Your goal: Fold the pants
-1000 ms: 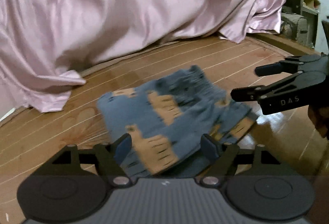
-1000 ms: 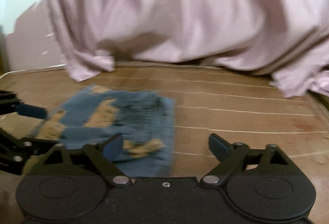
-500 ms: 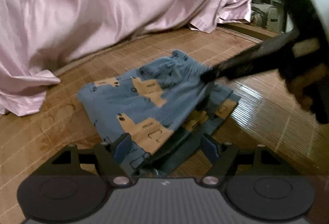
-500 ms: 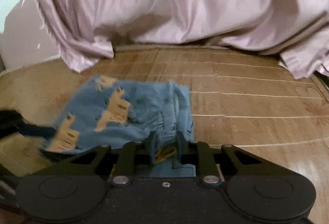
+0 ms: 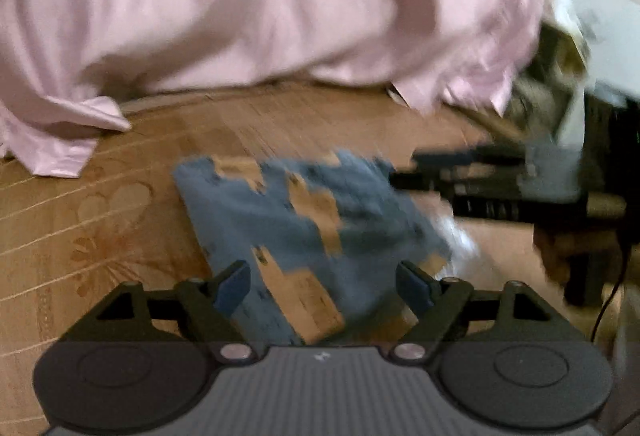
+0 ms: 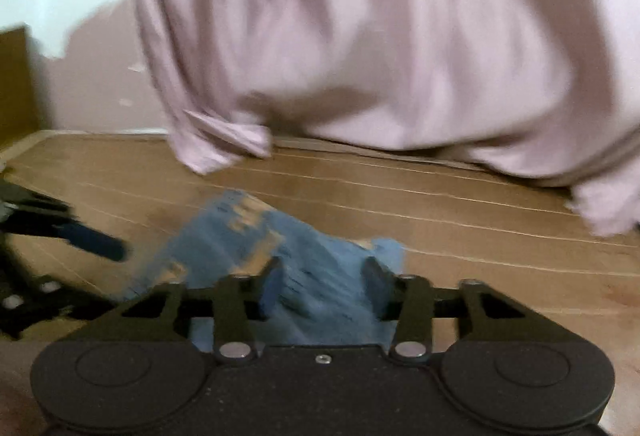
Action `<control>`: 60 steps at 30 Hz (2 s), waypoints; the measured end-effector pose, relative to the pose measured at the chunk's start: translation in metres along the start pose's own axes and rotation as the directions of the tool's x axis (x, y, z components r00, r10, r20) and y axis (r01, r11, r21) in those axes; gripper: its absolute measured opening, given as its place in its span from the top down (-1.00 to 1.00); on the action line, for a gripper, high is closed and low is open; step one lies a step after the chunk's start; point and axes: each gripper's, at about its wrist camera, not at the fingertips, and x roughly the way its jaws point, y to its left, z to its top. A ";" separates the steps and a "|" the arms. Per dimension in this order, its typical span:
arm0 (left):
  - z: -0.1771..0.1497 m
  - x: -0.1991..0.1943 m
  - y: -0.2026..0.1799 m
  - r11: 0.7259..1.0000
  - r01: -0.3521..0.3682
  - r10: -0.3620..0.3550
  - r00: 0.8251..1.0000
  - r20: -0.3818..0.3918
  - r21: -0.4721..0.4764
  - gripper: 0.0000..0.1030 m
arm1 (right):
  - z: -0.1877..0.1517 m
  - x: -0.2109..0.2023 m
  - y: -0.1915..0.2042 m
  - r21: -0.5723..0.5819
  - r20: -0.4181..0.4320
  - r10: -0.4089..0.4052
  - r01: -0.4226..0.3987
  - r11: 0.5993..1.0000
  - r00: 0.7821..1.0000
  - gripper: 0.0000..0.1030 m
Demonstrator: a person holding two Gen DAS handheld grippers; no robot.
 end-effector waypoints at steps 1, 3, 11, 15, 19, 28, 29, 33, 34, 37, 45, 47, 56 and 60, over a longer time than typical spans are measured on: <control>0.002 0.003 0.006 0.999 0.009 -0.008 1.000 0.015 -0.035 -0.63 | 0.005 0.011 -0.005 0.022 -0.022 0.037 -0.036 0.999 0.999 0.45; 0.004 0.015 0.018 0.993 0.040 -0.038 0.999 0.013 -0.111 -0.61 | 0.010 0.031 -0.019 0.061 -0.063 0.049 -0.045 0.997 0.997 0.44; -0.024 0.033 0.035 0.993 0.009 -0.014 0.999 -0.042 -0.122 -0.55 | -0.009 0.065 -0.058 0.156 -0.151 0.048 -0.024 0.987 0.987 0.61; -0.021 0.017 0.037 0.987 0.003 -0.010 0.999 -0.039 -0.161 -0.59 | 0.002 0.045 -0.046 0.142 -0.104 0.019 -0.005 0.990 0.994 0.22; -0.002 0.009 0.037 0.988 0.007 -0.005 1.000 0.014 -0.157 -0.61 | -0.001 0.027 -0.026 0.063 -0.131 0.012 -0.004 0.998 0.991 0.21; 0.049 0.058 0.037 0.989 -0.038 0.046 0.997 0.057 -0.141 -0.61 | -0.045 0.016 -0.006 -0.041 -0.130 -0.218 0.214 0.976 0.967 -0.32; 0.050 0.065 0.037 0.990 -0.041 0.047 0.998 0.045 -0.132 -0.61 | -0.046 0.014 -0.005 -0.063 -0.119 -0.222 0.216 0.974 0.968 -0.37; 0.045 0.087 0.038 0.991 -0.096 0.096 0.995 -0.007 -0.092 -0.61 | -0.050 0.008 -0.010 -0.054 -0.104 -0.223 0.218 0.974 0.969 -0.53; 0.043 0.085 0.039 0.991 -0.099 0.099 0.995 -0.003 -0.094 -0.61 | -0.049 0.005 -0.011 -0.045 -0.101 -0.224 0.221 0.974 0.969 -0.56; 0.041 0.072 0.037 0.990 -0.101 0.103 0.995 0.013 -0.101 -0.72 | -0.047 -0.002 -0.015 -0.053 -0.067 -0.250 0.247 0.968 0.966 -0.69; 0.035 0.042 0.023 0.983 -0.153 0.152 0.988 -0.015 -0.105 -0.81 | -0.035 -0.010 -0.015 -0.045 0.042 -0.328 0.329 0.943 0.944 -0.72; 0.033 0.038 0.021 0.978 -0.180 0.178 0.984 -0.025 -0.104 -0.82 | -0.033 -0.011 -0.016 -0.025 0.048 -0.326 0.327 0.945 0.944 -0.72; 0.007 0.033 0.015 0.969 -0.232 0.225 0.971 -0.082 -0.083 -0.89 | -0.029 -0.021 -0.011 0.000 0.009 -0.346 0.346 0.938 0.938 -0.82; -0.008 0.031 0.010 0.965 -0.256 0.248 0.962 -0.115 -0.061 -0.89 | -0.028 -0.030 -0.013 0.061 0.027 -0.326 0.324 0.944 0.945 -0.91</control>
